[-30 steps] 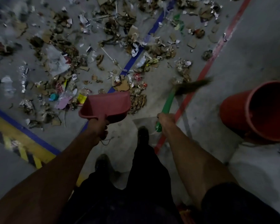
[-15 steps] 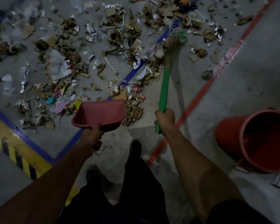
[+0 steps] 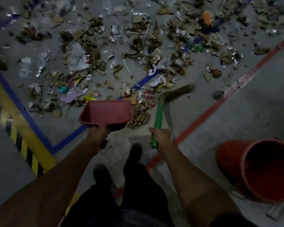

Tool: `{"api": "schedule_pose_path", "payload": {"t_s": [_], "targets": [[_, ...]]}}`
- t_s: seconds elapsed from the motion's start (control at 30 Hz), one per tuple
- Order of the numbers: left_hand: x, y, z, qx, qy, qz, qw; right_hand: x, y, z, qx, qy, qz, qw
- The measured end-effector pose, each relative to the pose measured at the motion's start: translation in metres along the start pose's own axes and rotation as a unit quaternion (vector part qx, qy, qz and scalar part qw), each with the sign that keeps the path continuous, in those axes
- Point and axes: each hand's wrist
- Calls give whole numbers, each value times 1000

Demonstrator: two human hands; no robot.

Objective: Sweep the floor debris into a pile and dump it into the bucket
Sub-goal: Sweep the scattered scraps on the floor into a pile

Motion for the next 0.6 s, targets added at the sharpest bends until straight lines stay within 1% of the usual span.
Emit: {"api": "schedule_pose_path", "payload": {"t_s": [0.13, 0.23, 0.4, 0.6], "targets": [[-6, 17, 14, -27, -5, -3, 1000, -5, 30, 12, -3, -12, 40, 999], [-15, 32, 26, -38, -6, -3, 999, -17, 33, 19, -10, -31, 72, 997], [-34, 61, 52, -47, -11, -9, 999, -43, 7, 30, -49, -63, 119, 990], [-67, 106, 90, -27, 4, -20, 999, -101, -46, 43, -101, -56, 164, 980]]}}
Point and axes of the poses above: each hand's wrist, its own x-axis towards the middle knuckle, its own z-axis out of the back of the hand, y = z × x, and after that the axes turned 8 degrees about -x, right-handed
